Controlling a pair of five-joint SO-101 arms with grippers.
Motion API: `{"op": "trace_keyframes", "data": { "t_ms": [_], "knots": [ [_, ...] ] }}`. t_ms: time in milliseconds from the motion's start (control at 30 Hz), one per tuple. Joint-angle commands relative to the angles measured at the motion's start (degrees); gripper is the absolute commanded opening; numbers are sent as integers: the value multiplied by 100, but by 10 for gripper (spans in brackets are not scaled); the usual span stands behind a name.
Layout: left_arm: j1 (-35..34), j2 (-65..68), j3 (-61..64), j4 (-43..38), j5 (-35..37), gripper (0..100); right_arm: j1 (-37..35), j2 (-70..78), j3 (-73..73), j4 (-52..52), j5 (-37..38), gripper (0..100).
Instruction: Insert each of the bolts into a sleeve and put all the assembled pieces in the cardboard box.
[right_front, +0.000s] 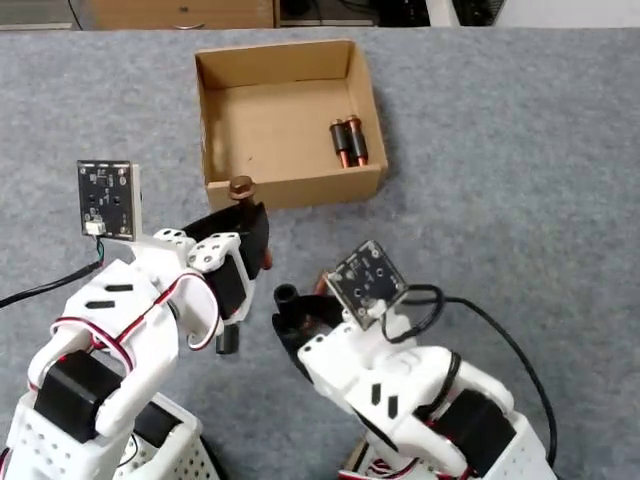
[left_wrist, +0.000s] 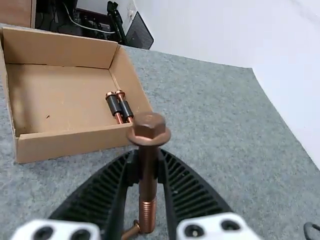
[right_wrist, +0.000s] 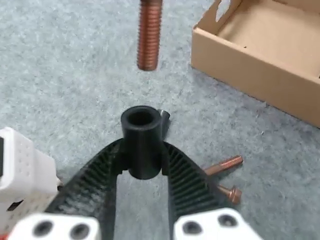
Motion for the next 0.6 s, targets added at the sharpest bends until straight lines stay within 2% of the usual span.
{"op": "trace_keyframes", "data": {
  "t_ms": [0,100,333,567],
  "knots": [
    [88,-48,-97,-114,-35,18,-57,-391,251,-369,53,1],
    [97,-48,-167,-97,-9,18,-57,-558,497,-589,53,1],
    [624,-593,-185,88,-9,18,-57,-549,743,-844,53,1],
    [607,-1112,316,97,-9,18,4,-549,752,-879,18,1]
  ]
}}
